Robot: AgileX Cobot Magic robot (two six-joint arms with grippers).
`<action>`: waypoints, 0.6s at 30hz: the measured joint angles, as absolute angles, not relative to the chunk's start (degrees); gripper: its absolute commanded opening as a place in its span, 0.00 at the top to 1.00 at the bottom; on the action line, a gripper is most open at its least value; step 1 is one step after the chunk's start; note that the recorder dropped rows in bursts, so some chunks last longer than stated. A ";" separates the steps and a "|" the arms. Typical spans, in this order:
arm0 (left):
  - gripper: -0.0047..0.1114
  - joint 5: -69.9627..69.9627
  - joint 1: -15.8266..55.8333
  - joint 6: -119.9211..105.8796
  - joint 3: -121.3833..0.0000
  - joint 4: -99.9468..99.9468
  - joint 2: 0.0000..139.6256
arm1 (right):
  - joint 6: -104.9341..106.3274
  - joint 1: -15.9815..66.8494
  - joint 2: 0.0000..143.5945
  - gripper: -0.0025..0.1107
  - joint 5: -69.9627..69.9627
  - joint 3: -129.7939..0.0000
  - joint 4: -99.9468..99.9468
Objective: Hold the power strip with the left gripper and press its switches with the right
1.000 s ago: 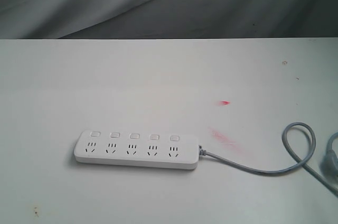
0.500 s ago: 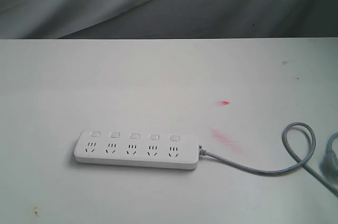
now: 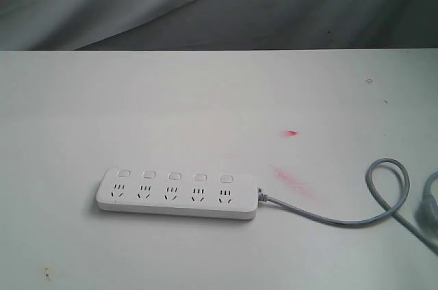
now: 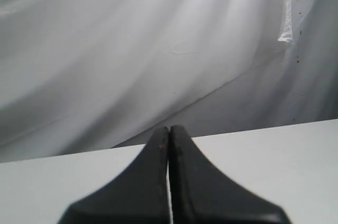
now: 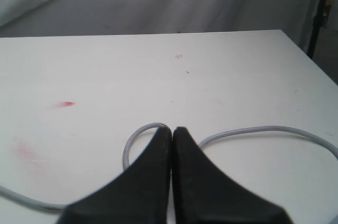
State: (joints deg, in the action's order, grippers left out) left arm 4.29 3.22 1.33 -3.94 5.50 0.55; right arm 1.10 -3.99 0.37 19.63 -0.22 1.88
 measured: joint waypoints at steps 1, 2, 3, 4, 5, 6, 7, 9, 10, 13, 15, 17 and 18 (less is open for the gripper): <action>0.96 4.63 3.22 1.33 -3.44 5.14 0.45 | 1.10 -3.99 0.37 0.98 19.63 -0.22 1.88; 0.96 5.39 3.22 1.33 -2.92 4.36 0.32 | 1.10 -3.99 0.37 0.98 19.63 -0.22 1.88; 0.96 6.40 3.22 1.33 -2.60 3.31 0.23 | 1.10 -3.99 0.37 0.98 19.63 -0.22 1.88; 0.96 7.00 3.22 1.33 -2.16 2.60 0.23 | 1.10 -3.99 0.37 0.98 19.63 -0.22 1.88; 0.96 7.43 3.22 1.33 -1.98 2.11 0.23 | 1.10 -3.99 0.37 0.98 19.63 -0.22 1.88; 0.96 7.54 3.22 1.33 -1.86 1.90 0.23 | 1.10 -3.99 0.37 0.98 19.63 -0.22 1.88; 0.96 7.64 3.22 1.33 -1.76 1.69 0.23 | 1.10 -3.99 0.37 0.98 19.63 -0.22 1.88; 0.96 7.91 3.22 1.33 -1.76 1.53 0.23 | 1.10 -3.99 0.37 0.98 19.63 -0.22 1.88; 0.96 8.38 3.22 1.33 -1.76 1.53 0.23 | 1.10 -3.99 0.37 0.98 19.63 -0.22 1.88; 0.96 11.71 3.22 1.33 -1.76 0.85 0.23 | 1.10 -3.99 0.37 0.98 19.63 -0.22 1.88; 0.96 14.31 3.22 1.33 -1.76 0.48 0.23 | 1.10 -3.99 0.37 0.98 19.63 -0.22 1.88; 0.96 15.72 3.22 1.33 -1.76 0.47 0.23 | 1.10 -3.99 0.37 0.98 19.63 -0.22 1.88; 0.96 16.61 3.22 1.33 -1.76 0.47 0.23 | 1.10 -3.99 0.37 0.98 19.63 -0.22 1.88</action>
State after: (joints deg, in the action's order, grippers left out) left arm 16.61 3.22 1.33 -1.76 0.47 0.23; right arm 1.10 -3.99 0.37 19.63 -0.22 1.88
